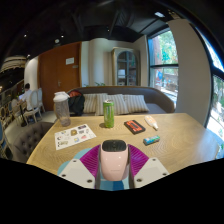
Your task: Arrange mouse
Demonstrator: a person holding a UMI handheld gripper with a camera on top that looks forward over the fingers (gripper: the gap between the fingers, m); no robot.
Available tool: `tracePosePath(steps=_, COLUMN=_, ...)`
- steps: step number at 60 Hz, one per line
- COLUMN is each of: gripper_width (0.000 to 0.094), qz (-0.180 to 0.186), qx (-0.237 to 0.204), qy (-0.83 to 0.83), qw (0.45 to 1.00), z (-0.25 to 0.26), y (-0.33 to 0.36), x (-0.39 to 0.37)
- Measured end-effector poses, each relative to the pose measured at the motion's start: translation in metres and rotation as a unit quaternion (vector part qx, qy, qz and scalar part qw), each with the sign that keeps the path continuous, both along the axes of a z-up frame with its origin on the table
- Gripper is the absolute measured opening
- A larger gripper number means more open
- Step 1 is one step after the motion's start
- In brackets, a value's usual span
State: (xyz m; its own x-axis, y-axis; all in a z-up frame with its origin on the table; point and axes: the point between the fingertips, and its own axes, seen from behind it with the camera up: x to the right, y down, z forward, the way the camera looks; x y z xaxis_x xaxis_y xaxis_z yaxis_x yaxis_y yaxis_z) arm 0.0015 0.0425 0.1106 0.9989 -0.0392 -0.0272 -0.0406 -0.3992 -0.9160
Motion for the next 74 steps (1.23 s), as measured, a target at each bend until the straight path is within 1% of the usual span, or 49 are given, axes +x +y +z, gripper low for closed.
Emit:
tracePosePath(steps=3, gripper_width=0.0378, qz=0.007, qx=-0.016, qy=-0.007, qw=1.000, z=-0.028, y=0.003, x=-0.022)
tracePosePath(steps=10, gripper_width=0.0380, qz=-0.001, qx=-0.060, qy=-0.015, qw=0.998, z=-0.065, y=0.003, x=-0.029)
tracePosePath(steps=24, gripper_width=0.0404, qz=-0.007, qx=-0.103, qy=-0.014, qw=0.995, z=-0.115, y=0.003, x=-0.037)
tracePosePath(steps=30, gripper_width=0.0459, qz=-0.005, qx=-0.103, qy=-0.014, qw=0.995, z=-0.119, y=0.004, x=-0.036)
tracePosePath(steps=34, gripper_width=0.0513, qz=-0.005, qx=-0.106, qy=-0.009, qw=0.994, z=-0.119, y=0.004, x=-0.037)
tracePosePath(steps=37, gripper_width=0.0560, qz=0.007, qx=-0.108, qy=-0.007, qw=0.994, z=-0.118, y=0.002, x=-0.039)
tracePosePath(steps=39, gripper_width=0.0645, qz=0.020, qx=-0.106, qy=-0.003, qw=0.994, z=-0.116, y=0.000, x=-0.043)
tracePosePath(steps=40, gripper_width=0.0711, qz=0.027, qx=-0.105, qy=0.000, qw=0.994, z=-0.115, y=-0.002, x=-0.045)
tracePosePath(steps=41, gripper_width=0.0826, qz=0.033, qx=-0.105, qy=0.004, qw=0.994, z=-0.114, y=-0.004, x=-0.047)
tracePosePath(steps=43, gripper_width=0.0859, qz=0.041, qx=-0.102, qy=0.010, qw=0.994, z=-0.110, y=-0.009, x=-0.049)
tracePosePath(steps=45, gripper_width=0.0834, qz=0.049, qx=-0.098, qy=0.016, qw=0.994, z=-0.106, y=-0.016, x=-0.050)
tracePosePath(steps=51, gripper_width=0.0849, qz=0.062, qx=-0.083, qy=0.014, qw=0.995, z=-0.089, y=-0.036, x=-0.044)
tracePosePath(steps=56, gripper_width=0.0849, qz=0.059, qx=-0.070, qy=0.015, qw=0.996, z=-0.076, y=-0.054, x=-0.032)
tracePosePath(steps=63, gripper_width=0.0843, qz=0.066, qx=-0.054, qy=0.034, qw=0.996, z=-0.065, y=-0.080, x=-0.020)
tracePosePath(steps=74, gripper_width=0.0842, qz=0.067, qx=-0.039, qy=0.056, qw=0.995, z=-0.062, y=-0.114, x=0.012)
